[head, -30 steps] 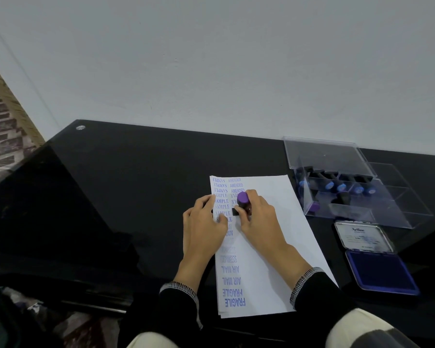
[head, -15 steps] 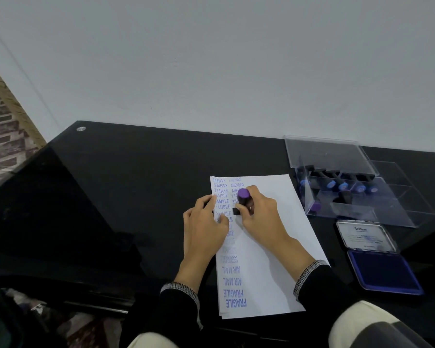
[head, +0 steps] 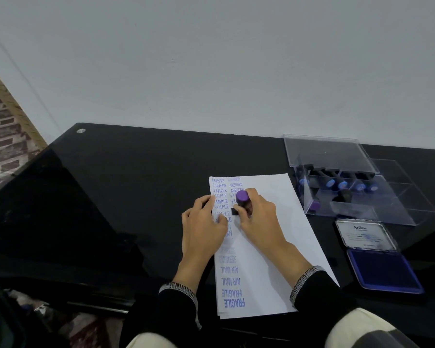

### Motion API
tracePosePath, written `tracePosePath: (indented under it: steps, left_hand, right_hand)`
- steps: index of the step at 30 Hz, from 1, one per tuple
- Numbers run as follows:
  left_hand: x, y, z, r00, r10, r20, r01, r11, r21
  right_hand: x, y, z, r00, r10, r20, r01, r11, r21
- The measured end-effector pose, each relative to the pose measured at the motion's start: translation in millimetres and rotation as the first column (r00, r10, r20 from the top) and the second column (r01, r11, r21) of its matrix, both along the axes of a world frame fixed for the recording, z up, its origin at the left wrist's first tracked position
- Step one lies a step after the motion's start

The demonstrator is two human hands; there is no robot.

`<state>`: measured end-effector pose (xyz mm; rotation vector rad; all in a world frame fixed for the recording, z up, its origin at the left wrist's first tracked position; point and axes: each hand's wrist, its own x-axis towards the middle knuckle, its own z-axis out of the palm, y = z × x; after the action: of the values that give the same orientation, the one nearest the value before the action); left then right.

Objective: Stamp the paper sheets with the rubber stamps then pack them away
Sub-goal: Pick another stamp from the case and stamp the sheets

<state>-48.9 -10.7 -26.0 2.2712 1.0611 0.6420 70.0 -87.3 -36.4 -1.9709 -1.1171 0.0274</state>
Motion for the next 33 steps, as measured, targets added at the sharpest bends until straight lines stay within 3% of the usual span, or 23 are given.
tracePosePath:
  steps: [33]
  left_hand:
    - [-0.1,0.7,-1.2,1.000,-0.005,-0.006,0.005,1.000,0.015]
  right_hand:
    - [-2.3,0.6,-0.4,0.999,-0.034,0.014,0.034,0.999,-0.013]
